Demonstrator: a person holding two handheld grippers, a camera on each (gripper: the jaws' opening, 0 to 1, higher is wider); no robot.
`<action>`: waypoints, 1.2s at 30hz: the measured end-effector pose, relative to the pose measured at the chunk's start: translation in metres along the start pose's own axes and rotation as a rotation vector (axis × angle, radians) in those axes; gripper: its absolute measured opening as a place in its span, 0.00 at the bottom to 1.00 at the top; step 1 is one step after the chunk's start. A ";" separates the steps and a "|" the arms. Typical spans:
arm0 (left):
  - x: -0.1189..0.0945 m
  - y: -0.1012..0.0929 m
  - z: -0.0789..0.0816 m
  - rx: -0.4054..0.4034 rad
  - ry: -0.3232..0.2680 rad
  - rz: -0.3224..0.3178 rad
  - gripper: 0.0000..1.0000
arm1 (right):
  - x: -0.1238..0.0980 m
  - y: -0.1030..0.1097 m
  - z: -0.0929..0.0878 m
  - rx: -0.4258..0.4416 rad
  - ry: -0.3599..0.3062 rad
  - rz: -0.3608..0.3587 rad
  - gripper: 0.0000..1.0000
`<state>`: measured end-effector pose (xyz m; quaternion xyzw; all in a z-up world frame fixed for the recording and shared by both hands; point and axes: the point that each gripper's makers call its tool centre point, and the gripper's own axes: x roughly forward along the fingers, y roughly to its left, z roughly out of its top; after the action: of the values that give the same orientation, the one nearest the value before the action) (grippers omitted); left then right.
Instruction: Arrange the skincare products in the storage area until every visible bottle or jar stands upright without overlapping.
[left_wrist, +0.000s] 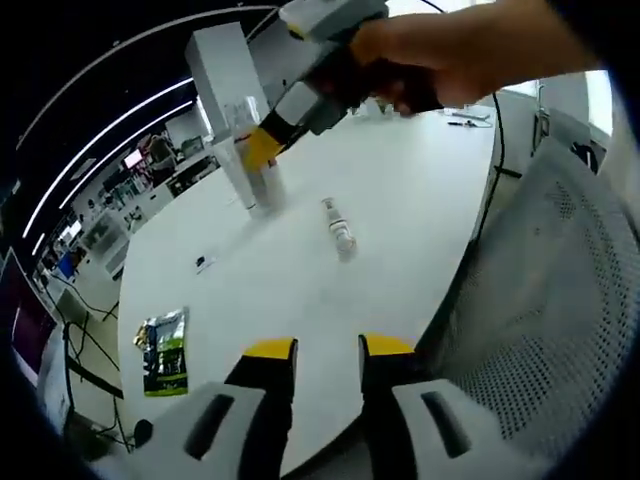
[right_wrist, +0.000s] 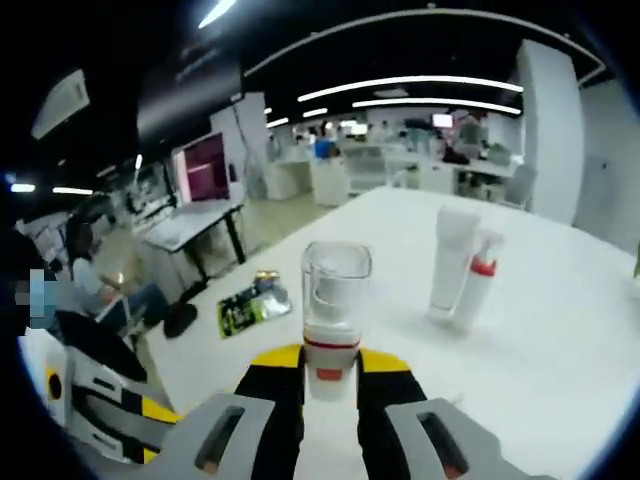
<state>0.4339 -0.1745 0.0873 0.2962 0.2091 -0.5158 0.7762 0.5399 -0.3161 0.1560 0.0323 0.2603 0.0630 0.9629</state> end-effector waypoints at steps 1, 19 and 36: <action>0.000 0.000 -0.001 0.001 0.005 -0.001 0.24 | 0.003 -0.004 0.001 -0.003 0.001 -0.009 0.13; 0.002 -0.006 -0.008 -0.060 0.046 -0.039 0.20 | 0.056 -0.058 -0.004 0.011 0.041 -0.121 0.13; 0.005 -0.008 -0.014 -0.057 0.079 -0.046 0.17 | 0.091 -0.100 -0.037 -0.011 0.115 -0.203 0.13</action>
<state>0.4280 -0.1704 0.0720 0.2891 0.2609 -0.5154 0.7633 0.6097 -0.4016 0.0688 -0.0032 0.3165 -0.0316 0.9480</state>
